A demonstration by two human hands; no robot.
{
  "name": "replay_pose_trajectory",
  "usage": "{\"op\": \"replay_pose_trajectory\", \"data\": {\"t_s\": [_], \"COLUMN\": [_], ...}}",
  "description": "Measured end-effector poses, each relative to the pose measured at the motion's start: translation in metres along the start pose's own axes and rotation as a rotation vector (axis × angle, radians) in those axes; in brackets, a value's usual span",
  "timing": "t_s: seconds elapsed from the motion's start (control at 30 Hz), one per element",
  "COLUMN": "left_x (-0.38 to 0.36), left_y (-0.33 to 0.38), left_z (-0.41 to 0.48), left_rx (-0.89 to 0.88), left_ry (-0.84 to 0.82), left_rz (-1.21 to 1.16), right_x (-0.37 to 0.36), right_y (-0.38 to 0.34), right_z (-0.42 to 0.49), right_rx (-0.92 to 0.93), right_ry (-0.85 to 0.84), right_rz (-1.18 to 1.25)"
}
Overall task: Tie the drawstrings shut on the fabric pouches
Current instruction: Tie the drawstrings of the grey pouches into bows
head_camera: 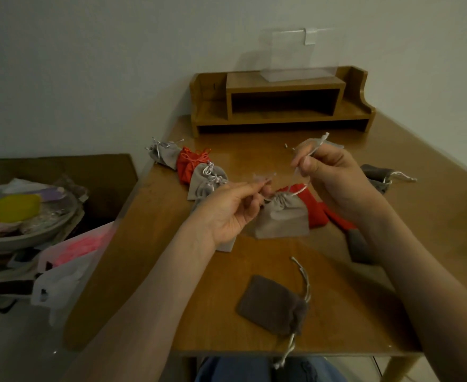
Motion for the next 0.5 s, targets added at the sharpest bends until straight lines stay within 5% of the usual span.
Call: {"op": "replay_pose_trajectory", "data": {"t_s": [0.33,0.5], "left_x": [-0.033,-0.035], "left_y": [-0.009,-0.001], "left_z": [-0.005,-0.005], "left_rx": [-0.03,-0.211], "left_ry": [-0.209,-0.22], "left_rz": [0.303,0.526], "right_x": [-0.021,-0.031], "right_y": [0.02,0.031], "right_z": [0.01,0.006], "right_rx": [-0.156,-0.246], "right_ry": [-0.063,-0.118], "right_rz": [-0.277,-0.079]}}
Point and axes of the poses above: each hand's wrist, its own z-axis towards the middle knuckle, its own x-axis out of the back of the hand, y = z × x, the point moved 9 cm from there along z, towards the middle knuckle, and after that the axes turned 5 degrees about -x, right-handed, at the moved point
